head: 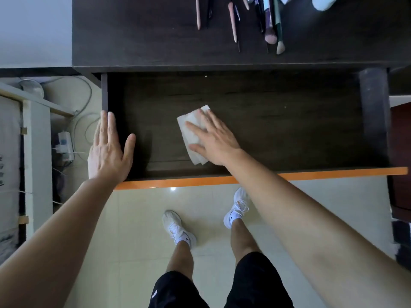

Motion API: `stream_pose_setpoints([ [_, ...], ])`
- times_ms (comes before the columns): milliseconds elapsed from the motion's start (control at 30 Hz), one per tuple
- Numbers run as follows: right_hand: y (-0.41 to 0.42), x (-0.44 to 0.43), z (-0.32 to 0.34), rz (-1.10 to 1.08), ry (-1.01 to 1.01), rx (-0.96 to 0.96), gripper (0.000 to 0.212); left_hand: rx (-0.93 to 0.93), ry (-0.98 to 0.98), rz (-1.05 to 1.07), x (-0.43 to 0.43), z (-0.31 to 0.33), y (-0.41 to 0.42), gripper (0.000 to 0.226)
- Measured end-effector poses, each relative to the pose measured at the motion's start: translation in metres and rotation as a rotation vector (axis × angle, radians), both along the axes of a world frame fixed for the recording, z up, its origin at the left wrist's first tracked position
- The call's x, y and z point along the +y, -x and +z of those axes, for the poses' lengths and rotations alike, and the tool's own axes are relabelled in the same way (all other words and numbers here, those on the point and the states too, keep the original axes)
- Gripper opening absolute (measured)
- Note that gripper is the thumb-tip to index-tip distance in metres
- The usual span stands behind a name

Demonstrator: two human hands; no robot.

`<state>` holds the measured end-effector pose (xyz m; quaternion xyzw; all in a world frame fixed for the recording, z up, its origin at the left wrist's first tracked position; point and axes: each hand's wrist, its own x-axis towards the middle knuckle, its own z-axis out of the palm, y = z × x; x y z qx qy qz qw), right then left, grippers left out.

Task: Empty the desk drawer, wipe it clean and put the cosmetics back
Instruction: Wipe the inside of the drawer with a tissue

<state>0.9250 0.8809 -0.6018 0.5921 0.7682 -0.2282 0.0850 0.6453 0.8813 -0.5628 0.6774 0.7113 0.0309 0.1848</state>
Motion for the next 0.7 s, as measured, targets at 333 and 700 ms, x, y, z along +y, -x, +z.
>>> stream_pose_setpoints([
  [333, 0.000, 0.096, -0.003, -0.265, -0.072, -0.068, 0.077, -0.117, -0.036, -0.036, 0.002, -0.016, 0.009, 0.065],
  [700, 0.018, 0.082, 0.001, -0.160, -0.015, -0.031, 0.080, -0.132, -0.024, -0.042, 0.000, -0.013, 0.009, 0.064],
])
